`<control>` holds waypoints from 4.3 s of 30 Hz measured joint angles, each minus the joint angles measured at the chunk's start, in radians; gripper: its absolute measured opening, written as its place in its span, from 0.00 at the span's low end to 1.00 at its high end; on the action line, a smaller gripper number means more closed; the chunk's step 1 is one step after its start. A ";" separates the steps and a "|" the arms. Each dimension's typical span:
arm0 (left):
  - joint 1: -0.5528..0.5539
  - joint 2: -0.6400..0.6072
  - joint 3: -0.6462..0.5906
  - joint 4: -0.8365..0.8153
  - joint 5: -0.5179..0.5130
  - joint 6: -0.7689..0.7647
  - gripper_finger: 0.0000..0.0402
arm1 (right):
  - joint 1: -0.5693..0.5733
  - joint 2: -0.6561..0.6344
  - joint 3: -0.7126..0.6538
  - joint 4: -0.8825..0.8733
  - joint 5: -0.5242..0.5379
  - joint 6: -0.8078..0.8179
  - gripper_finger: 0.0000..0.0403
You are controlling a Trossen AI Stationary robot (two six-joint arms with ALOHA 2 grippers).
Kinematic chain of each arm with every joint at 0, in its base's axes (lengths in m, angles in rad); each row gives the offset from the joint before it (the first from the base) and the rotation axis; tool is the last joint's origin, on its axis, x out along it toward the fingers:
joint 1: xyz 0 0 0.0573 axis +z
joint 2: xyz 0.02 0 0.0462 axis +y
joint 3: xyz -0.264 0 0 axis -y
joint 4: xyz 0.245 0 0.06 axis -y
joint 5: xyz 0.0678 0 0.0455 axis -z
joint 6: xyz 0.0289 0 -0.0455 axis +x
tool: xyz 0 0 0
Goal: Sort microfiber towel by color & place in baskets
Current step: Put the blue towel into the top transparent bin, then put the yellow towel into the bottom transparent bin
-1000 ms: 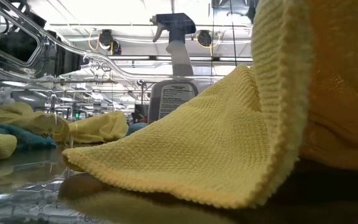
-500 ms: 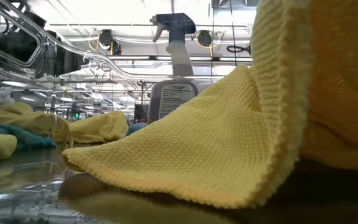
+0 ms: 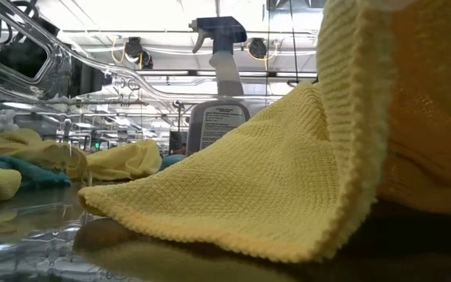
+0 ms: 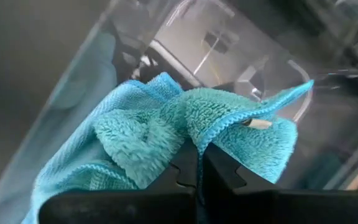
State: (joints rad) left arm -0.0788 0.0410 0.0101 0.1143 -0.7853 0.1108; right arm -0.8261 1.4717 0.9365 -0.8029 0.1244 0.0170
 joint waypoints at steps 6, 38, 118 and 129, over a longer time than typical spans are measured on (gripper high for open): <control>0.000 0.000 0.000 0.000 0.000 0.000 0.84 | 0.000 0.086 -0.009 0.017 0.000 0.000 0.00; 0.000 0.000 0.000 0.002 0.000 -0.001 0.84 | 0.026 -0.173 0.170 -0.215 -0.029 -0.014 0.49; 0.000 0.000 0.000 -0.053 -0.007 -0.083 0.84 | 1.690 -0.028 0.251 -0.305 -0.120 0.813 0.51; 0.000 0.000 0.000 -0.054 -0.007 -0.106 0.84 | 1.764 0.115 0.251 -0.298 -0.098 0.840 0.51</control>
State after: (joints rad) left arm -0.0788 0.0406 0.0105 0.0601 -0.7921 0.0051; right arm 0.9382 1.5870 1.1877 -1.1013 0.0261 0.8567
